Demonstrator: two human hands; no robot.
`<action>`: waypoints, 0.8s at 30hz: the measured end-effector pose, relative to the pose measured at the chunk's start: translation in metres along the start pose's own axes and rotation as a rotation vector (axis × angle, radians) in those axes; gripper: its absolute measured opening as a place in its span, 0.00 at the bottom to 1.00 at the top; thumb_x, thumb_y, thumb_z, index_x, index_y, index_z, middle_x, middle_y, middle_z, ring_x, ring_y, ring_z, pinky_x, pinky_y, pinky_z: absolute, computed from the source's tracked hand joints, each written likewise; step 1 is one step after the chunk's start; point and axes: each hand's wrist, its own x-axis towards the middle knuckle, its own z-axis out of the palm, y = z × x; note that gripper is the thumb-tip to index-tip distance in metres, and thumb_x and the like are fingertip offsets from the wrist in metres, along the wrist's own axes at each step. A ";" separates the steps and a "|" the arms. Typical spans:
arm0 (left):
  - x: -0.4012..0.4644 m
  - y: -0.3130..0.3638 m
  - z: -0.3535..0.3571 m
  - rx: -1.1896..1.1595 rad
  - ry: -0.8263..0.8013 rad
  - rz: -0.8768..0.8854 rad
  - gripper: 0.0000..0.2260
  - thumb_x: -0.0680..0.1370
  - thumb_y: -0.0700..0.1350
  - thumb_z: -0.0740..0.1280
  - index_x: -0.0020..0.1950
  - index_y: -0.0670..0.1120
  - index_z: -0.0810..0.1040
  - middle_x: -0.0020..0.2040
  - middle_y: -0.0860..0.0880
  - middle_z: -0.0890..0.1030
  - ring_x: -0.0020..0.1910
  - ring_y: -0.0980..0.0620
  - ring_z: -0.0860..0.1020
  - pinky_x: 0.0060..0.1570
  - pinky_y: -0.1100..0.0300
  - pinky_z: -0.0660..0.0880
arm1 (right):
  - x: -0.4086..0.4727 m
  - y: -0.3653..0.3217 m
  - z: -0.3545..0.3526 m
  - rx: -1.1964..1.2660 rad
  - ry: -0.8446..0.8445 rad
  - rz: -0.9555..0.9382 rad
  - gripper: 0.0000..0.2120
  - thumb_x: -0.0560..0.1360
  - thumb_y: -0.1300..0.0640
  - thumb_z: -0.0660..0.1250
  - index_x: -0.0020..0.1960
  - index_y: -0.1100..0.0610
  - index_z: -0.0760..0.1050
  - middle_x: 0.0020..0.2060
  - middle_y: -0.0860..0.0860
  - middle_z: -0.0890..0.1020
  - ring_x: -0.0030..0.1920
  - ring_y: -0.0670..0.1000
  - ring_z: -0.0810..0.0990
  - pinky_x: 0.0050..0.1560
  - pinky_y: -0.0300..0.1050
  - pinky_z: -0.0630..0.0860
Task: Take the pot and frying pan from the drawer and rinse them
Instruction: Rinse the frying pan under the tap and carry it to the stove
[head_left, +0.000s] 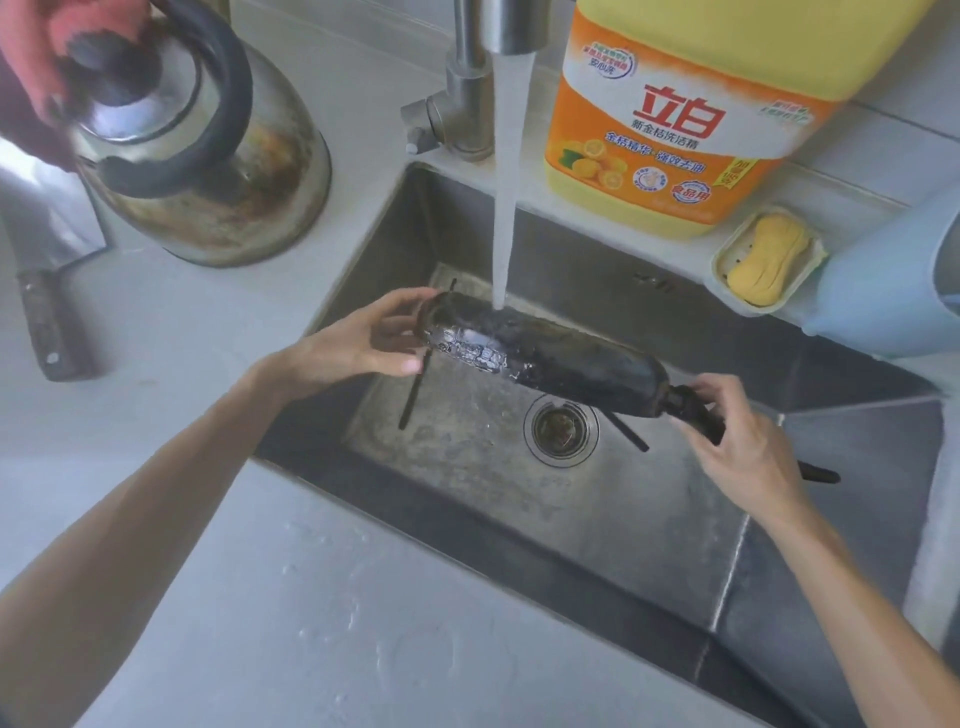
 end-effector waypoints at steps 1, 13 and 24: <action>-0.001 0.000 -0.001 0.011 -0.030 -0.007 0.36 0.67 0.58 0.73 0.72 0.56 0.63 0.70 0.48 0.72 0.67 0.51 0.73 0.65 0.54 0.70 | 0.000 0.002 -0.002 0.004 -0.005 -0.001 0.19 0.72 0.59 0.71 0.57 0.50 0.65 0.46 0.41 0.78 0.43 0.58 0.83 0.37 0.51 0.76; 0.013 -0.004 0.010 0.291 0.111 0.098 0.46 0.57 0.64 0.78 0.71 0.62 0.62 0.68 0.64 0.69 0.66 0.59 0.72 0.69 0.53 0.68 | 0.014 0.008 -0.024 0.183 -0.338 0.013 0.24 0.73 0.57 0.71 0.53 0.33 0.62 0.48 0.20 0.74 0.51 0.22 0.70 0.49 0.37 0.68; 0.002 0.024 0.008 0.510 0.210 0.250 0.49 0.57 0.69 0.74 0.74 0.60 0.59 0.72 0.62 0.65 0.71 0.64 0.63 0.69 0.68 0.61 | 0.015 0.015 0.001 0.330 -0.322 0.073 0.24 0.68 0.53 0.74 0.54 0.35 0.67 0.53 0.28 0.77 0.56 0.30 0.75 0.58 0.35 0.69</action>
